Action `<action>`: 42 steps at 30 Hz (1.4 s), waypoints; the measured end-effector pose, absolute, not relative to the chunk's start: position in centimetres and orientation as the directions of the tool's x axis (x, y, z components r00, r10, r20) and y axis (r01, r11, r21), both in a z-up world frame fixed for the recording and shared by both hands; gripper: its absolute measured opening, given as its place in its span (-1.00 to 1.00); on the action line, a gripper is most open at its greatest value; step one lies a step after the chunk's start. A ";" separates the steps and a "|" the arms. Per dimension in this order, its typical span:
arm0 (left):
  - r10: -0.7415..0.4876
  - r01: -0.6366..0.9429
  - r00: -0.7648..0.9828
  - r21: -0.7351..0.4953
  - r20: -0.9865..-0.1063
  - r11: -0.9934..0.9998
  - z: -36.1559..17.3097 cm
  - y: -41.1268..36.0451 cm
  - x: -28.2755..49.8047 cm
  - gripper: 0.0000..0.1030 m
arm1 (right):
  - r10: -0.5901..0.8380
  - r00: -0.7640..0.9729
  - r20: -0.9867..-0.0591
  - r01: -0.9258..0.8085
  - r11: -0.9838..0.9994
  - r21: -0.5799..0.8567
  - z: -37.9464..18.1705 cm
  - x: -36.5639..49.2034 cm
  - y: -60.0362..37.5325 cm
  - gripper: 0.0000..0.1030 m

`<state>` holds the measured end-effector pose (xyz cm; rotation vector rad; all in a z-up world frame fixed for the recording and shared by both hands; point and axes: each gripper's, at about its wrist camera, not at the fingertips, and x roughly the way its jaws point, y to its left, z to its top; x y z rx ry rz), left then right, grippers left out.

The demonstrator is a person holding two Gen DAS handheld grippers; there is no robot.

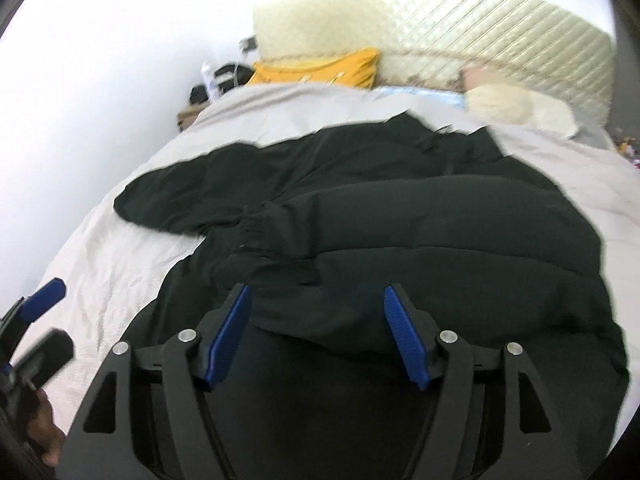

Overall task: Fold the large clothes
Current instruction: 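Release the sleeve with the right gripper and withdraw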

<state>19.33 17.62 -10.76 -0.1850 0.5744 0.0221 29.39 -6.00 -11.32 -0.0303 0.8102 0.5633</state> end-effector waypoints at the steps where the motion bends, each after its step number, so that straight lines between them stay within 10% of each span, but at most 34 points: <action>1: -0.020 -0.068 0.850 -0.147 -0.526 0.987 -10.2 17.0 18.7 0.93 | 0.450 0.575 -0.684 -0.471 0.865 0.173 -10.8 28.8 -7.0 0.35; 42: -0.145 0.055 0.836 -0.183 -0.529 0.982 -10.9 9.7 16.0 0.93 | 0.220 0.884 -0.413 -0.229 0.973 0.029 -5.1 6.8 -24.5 0.53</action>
